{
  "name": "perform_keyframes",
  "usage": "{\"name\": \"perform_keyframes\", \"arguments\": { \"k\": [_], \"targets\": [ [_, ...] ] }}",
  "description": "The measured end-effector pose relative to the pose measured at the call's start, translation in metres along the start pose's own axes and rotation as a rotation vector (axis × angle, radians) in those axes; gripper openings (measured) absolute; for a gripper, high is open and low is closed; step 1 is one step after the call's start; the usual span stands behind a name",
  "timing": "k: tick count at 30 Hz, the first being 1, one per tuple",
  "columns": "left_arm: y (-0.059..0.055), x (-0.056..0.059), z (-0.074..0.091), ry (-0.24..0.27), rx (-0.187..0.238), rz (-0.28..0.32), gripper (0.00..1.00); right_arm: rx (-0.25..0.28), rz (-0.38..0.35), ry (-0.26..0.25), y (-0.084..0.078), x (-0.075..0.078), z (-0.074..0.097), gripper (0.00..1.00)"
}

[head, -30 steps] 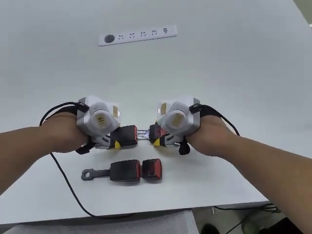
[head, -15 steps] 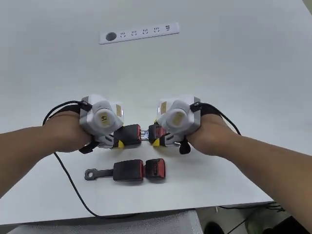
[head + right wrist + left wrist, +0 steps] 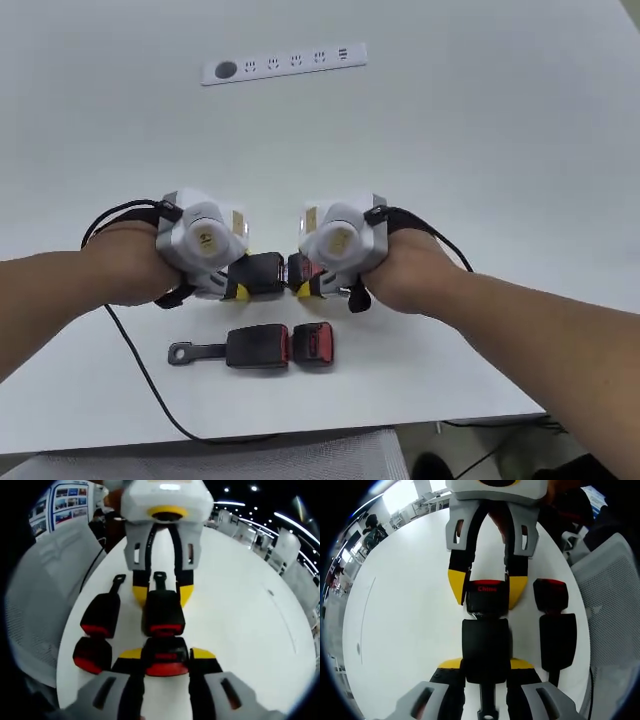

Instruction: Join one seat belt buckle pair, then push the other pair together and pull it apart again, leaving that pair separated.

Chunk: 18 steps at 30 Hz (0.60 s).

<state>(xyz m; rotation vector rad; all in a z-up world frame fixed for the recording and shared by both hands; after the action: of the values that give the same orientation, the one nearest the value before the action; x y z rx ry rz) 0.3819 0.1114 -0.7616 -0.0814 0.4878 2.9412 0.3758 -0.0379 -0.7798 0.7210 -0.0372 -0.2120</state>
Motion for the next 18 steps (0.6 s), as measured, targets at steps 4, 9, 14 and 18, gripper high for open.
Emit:
{"name": "perform_keyframes", "arguments": {
  "k": [4,9,14,18],
  "targets": [
    [-0.001,0.000,-0.001,-0.002,0.003,0.007,0.31,-0.004,0.003,-0.003,0.000,-0.001,0.001,0.31],
    [-0.002,-0.003,-0.002,-0.013,-0.005,0.005,0.32,-0.020,-0.007,-0.014,-0.010,0.002,0.011,0.32],
    [-0.003,-0.003,-0.003,-0.012,-0.004,-0.002,0.32,-0.019,-0.006,-0.016,-0.020,0.000,0.020,0.33],
    [-0.002,-0.002,-0.003,-0.017,-0.013,-0.004,0.32,-0.020,-0.021,-0.009,-0.034,0.000,0.028,0.33]
  ]
}}
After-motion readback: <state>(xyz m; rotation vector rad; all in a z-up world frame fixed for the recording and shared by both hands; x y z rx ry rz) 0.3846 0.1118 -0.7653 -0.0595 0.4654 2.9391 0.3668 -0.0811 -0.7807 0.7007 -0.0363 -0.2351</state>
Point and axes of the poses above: the centre of the closed fingertips' face, and the gripper's own axes: z roughly backward along the fingers, x roughly to its right, y roughly out of its top, the point moved 10 cm from there along z, roughly backward along the fingers, and after that the axes turned 10 degrees about -z, right-handed, at the moved point
